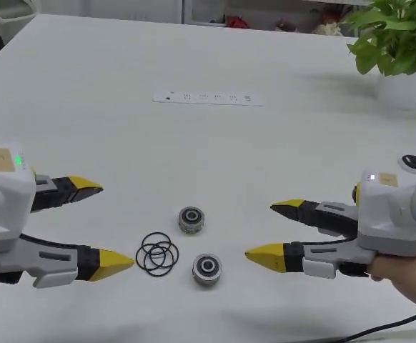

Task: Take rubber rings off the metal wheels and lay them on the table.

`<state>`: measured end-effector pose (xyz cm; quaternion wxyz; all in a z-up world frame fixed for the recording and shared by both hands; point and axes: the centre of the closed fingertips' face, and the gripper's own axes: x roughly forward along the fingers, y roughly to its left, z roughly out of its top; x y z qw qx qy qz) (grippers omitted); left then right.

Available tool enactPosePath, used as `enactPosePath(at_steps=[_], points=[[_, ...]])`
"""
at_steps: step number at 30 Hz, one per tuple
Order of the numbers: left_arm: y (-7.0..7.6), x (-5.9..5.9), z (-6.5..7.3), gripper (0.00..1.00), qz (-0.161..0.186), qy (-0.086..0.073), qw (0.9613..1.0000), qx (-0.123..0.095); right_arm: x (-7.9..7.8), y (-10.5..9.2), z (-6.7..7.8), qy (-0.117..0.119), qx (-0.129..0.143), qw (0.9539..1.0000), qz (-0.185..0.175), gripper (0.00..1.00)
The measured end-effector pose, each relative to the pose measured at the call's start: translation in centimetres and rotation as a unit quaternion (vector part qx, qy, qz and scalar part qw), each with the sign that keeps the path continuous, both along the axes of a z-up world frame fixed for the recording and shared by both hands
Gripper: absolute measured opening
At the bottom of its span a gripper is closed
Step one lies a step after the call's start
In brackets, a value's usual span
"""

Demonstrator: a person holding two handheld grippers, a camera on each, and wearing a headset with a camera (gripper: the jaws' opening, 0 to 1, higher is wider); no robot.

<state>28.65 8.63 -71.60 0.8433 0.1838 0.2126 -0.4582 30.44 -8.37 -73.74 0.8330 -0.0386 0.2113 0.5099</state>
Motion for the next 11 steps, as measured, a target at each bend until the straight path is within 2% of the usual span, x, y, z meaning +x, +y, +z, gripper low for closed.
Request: enactPosePath(at_steps=[11], points=[[0.22,0.0,-0.01,0.7,0.004,-0.001,1.0,0.002,0.14,-0.34,0.13,-0.002,0.003,1.0,-0.006,0.63]])
